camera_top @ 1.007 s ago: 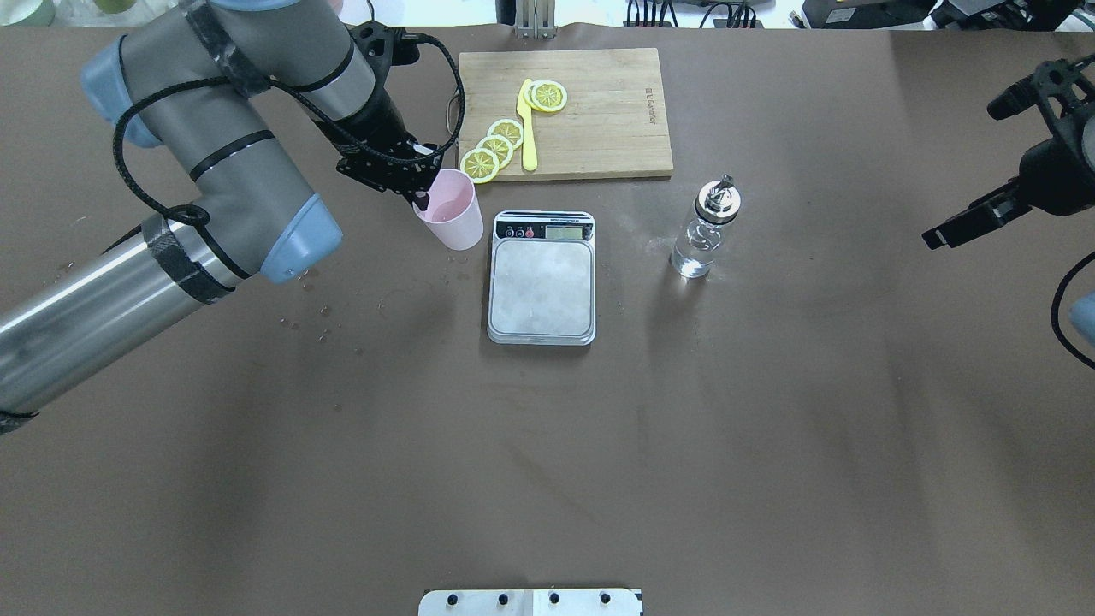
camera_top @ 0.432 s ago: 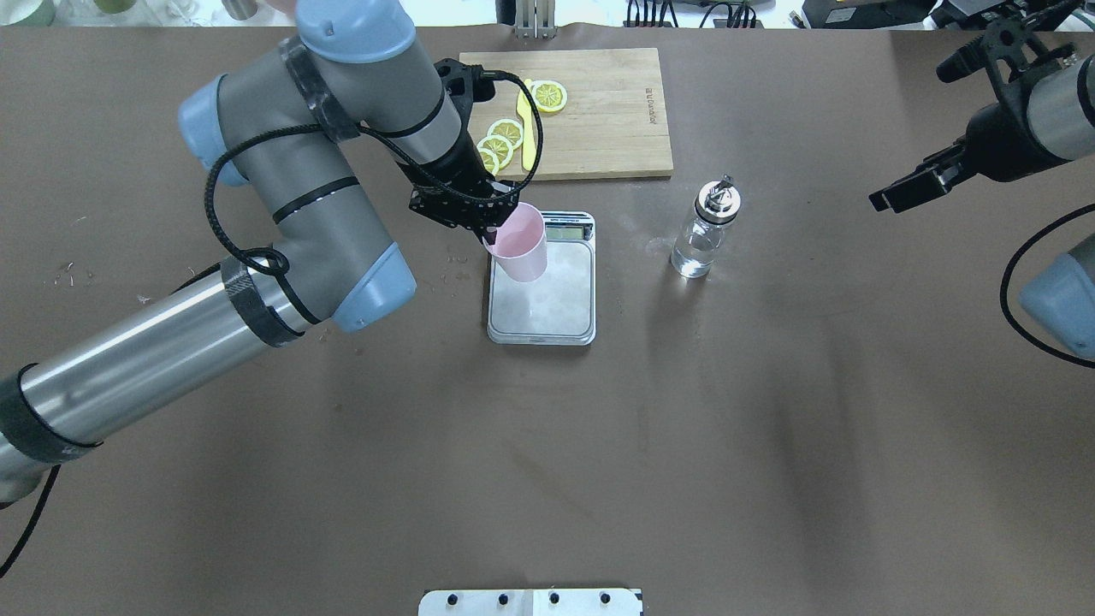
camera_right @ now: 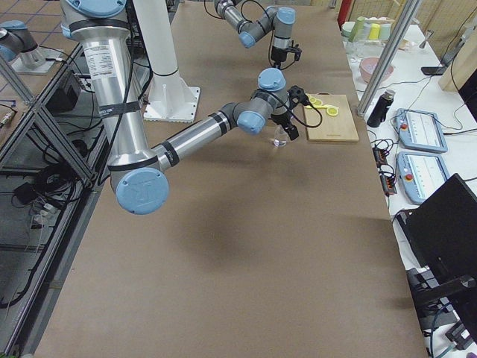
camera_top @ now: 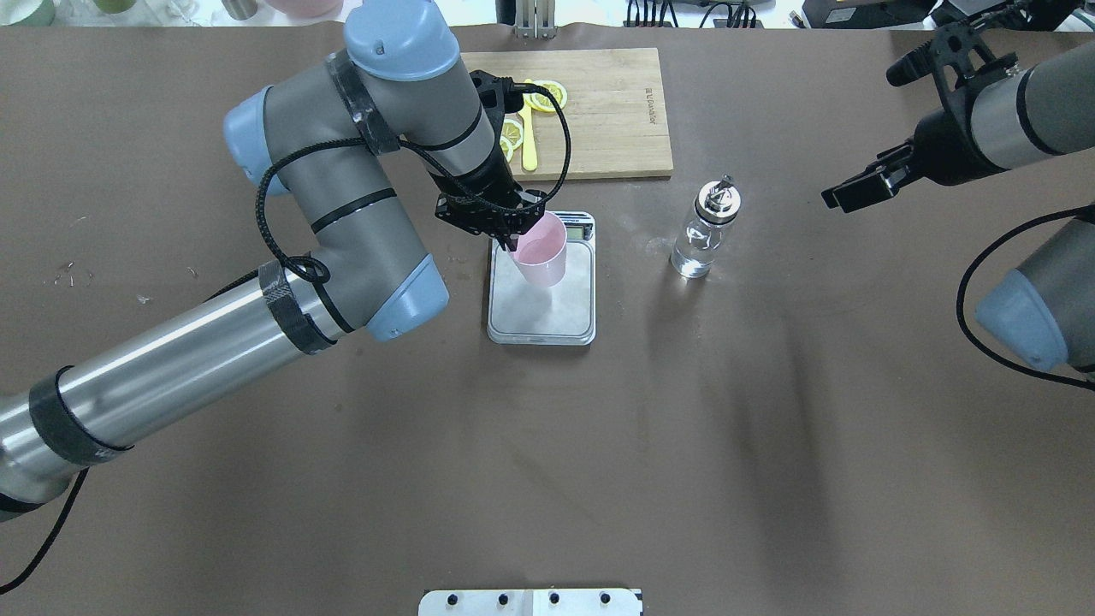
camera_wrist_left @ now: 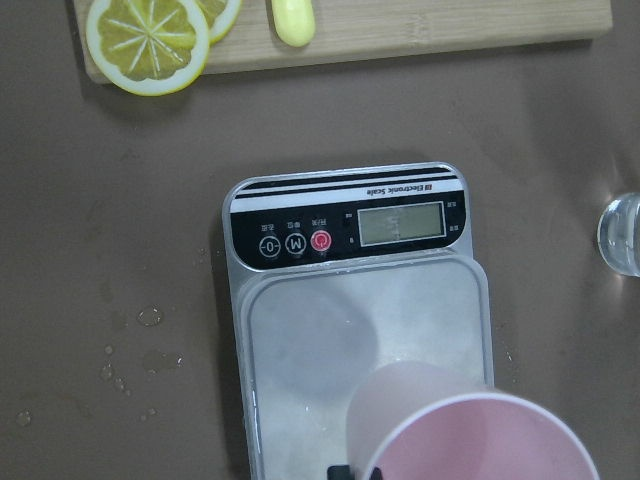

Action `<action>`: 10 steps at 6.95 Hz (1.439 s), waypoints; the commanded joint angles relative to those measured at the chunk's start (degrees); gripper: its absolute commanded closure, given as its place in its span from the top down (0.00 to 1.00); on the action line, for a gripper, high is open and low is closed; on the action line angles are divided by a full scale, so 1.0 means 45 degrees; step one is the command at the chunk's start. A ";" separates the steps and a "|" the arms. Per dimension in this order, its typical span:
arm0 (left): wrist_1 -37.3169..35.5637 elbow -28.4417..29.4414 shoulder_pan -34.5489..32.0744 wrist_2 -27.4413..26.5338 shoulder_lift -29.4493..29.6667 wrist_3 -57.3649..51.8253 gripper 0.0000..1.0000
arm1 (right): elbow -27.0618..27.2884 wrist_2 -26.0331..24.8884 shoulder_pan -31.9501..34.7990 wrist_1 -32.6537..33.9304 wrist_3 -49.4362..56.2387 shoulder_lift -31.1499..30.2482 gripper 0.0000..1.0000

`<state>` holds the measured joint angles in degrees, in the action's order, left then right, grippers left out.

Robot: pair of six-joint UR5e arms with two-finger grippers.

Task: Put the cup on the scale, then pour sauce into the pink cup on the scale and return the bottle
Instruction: 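Lower the pink cup onto the scale and open the left gripper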

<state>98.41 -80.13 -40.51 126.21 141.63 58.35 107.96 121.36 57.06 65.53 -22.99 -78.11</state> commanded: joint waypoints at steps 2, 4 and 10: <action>0.0005 0.0441 0.0037 -0.0857 0.0186 -0.0076 0.00 | -0.0066 -0.0755 -0.0704 -0.0750 -0.0687 0.0034 1.00; 0.0005 0.0560 0.0251 -0.0957 0.0246 -0.0115 0.00 | -0.0086 -0.1048 -0.0920 -0.0753 -0.0789 0.0015 1.00; 0.0240 0.0485 0.0486 -0.1387 0.0207 -0.0038 0.82 | -0.0106 -0.1148 -0.1097 -0.0772 -0.0867 -0.0024 1.00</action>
<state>99.25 -77.31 -38.33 119.98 142.64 57.99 107.47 116.26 52.17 62.12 -26.69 -78.21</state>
